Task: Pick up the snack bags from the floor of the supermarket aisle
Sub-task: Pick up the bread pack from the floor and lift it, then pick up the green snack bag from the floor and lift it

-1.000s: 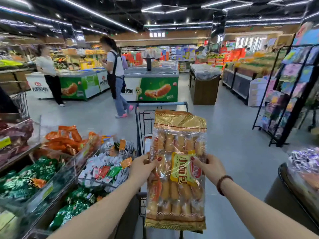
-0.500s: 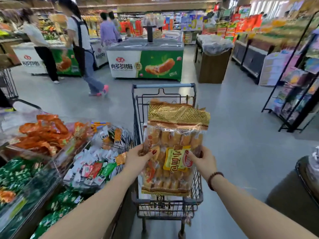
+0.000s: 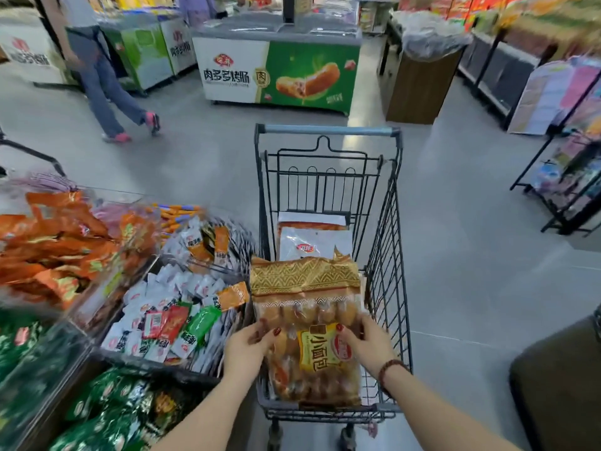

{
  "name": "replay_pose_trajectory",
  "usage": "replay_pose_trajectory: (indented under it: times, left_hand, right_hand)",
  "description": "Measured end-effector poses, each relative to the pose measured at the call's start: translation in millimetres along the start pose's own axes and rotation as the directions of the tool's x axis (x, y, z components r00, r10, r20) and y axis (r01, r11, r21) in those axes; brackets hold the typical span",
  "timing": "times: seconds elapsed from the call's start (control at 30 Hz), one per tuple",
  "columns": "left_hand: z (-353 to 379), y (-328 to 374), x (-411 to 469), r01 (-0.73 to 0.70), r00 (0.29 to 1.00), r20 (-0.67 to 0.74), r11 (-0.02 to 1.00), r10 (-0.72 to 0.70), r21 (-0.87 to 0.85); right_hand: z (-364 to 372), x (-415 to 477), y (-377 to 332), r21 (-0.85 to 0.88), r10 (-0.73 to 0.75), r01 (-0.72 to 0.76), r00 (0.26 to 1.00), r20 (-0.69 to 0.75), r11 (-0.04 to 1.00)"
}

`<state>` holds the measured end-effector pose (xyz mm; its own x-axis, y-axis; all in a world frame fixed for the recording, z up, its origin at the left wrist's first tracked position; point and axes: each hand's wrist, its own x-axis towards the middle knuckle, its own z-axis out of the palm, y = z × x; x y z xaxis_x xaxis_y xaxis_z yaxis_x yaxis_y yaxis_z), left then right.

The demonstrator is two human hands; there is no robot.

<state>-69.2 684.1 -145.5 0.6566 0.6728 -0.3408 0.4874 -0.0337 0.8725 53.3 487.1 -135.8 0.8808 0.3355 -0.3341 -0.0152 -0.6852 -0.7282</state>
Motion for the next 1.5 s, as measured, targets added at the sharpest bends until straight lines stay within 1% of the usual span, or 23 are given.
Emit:
replay_pose_trajectory:
  times: [0.1,0.23,0.3,0.37,0.43,0.53,0.6,0.7,0.77,0.83,0.9,0.97,1.03,1.1,1.17,1.27,1.33,1.4,1.5]
  left_hand:
    - [5.0,-5.1,6.6,0.07,0.994,-0.079,0.997,-0.072,-0.021]
    - [9.2,-14.5,9.5,0.094,0.991,-0.097,0.993,-0.087,0.069]
    - [9.6,-21.8,10.7,0.11,0.99,-0.097,0.99,-0.102,0.087]
    - [10.1,-24.5,9.4,0.104,0.991,-0.098,0.987,-0.092,0.124]
    - [10.7,-23.9,7.8,0.087,0.993,-0.091,0.984,-0.073,0.156]
    - [10.2,-16.9,3.8,0.056,0.998,-0.051,0.971,-0.046,0.233]
    - [9.0,-13.0,-2.5,0.041,0.999,-0.005,0.951,-0.041,0.308]
    - [3.5,-7.0,-19.6,0.005,0.999,0.027,0.899,-0.018,0.438]
    - [-0.5,-4.3,-32.7,-0.044,0.999,0.043,0.817,0.024,0.575]
    - [-2.1,0.1,-50.0,-0.063,0.998,0.033,0.71,0.056,0.701]
    - [-0.8,3.1,-69.2,-0.062,0.996,0.015,0.6,0.083,0.798]
    - [2.2,3.8,-89.7,-0.054,0.995,0.006,0.49,0.098,0.87]
    - [2.4,4.0,-111.3,-0.021,0.993,-0.031,0.422,0.116,0.907]
    - [-0.4,3.7,-137.2,0.04,0.986,-0.102,0.406,0.132,0.913]
    - [-5.3,2.4,-169.7,0.114,0.975,-0.181,0.415,0.126,0.903]
    - [-19.3,-12.5,-225.3,0.273,0.942,-0.331,0.445,0.056,0.853]
    - [-30.7,-27.5,-267.7,0.405,0.893,-0.449,0.459,-0.014,0.791]
    - [-38.6,-42.3,-313.0,0.529,0.83,-0.55,0.439,-0.091,0.726]
    - [-44.6,-62.9,-386.5,0.697,0.698,-0.694,0.393,-0.178,0.6]
  right_hand:
    - [7.2,8.0,0.0,-0.065,0.024,-0.024,1.0,-0.008,0.998]
    - [13.4,12.4,3.1,-0.083,0.021,-0.022,1.0,-0.013,0.996]
    - [17.0,14.0,5.3,-0.11,0.023,-0.023,1.0,-0.005,0.994]
    - [20.4,14.2,7.5,-0.168,0.012,-0.014,1.0,-0.009,0.986]
    - [20.6,13.7,7.5,-0.185,-0.005,0.003,1.0,-0.01,0.983]
    - [13.7,15.4,8.7,-0.23,-0.068,0.078,0.996,0.051,0.97]
    - [3.0,13.7,12.0,-0.364,-0.105,0.154,0.983,0.151,0.919]
    - [-15.2,3.9,22.7,-0.585,-0.155,0.328,0.932,0.326,0.742]
    - [-26.0,-2.5,26.6,-0.647,-0.214,0.441,0.89,0.402,0.622]
    - [-35.2,-5.7,23.7,-0.638,-0.286,0.525,0.848,0.446,0.563]
    - [-39.3,-8.3,16.3,-0.611,-0.361,0.608,0.794,0.49,0.507]
    - [-40.9,-11.5,4.6,-0.583,-0.442,0.691,0.723,0.532,0.428]
    - [-39.9,-14.7,-9.6,-0.544,-0.491,0.761,0.646,0.584,0.353]
    - [-35.6,-20.4,-23.4,-0.503,-0.499,0.823,0.562,0.66,0.264]
    - [-28.5,-29.9,-34.5,-0.452,-0.499,0.87,0.486,0.718,0.197]
    - [-8.1,-55.2,-50.8,-0.36,-0.504,0.929,0.352,0.789,0.084]
    - [12.7,-82.5,-61.0,-0.286,-0.485,0.958,0.244,0.839,-0.012]
    - [36.0,-117.4,-68.4,-0.21,-0.475,0.972,0.137,0.869,-0.103]
    - [68.8,-182.5,-72.2,-0.07,-0.446,0.972,-0.038,0.894,-0.224]
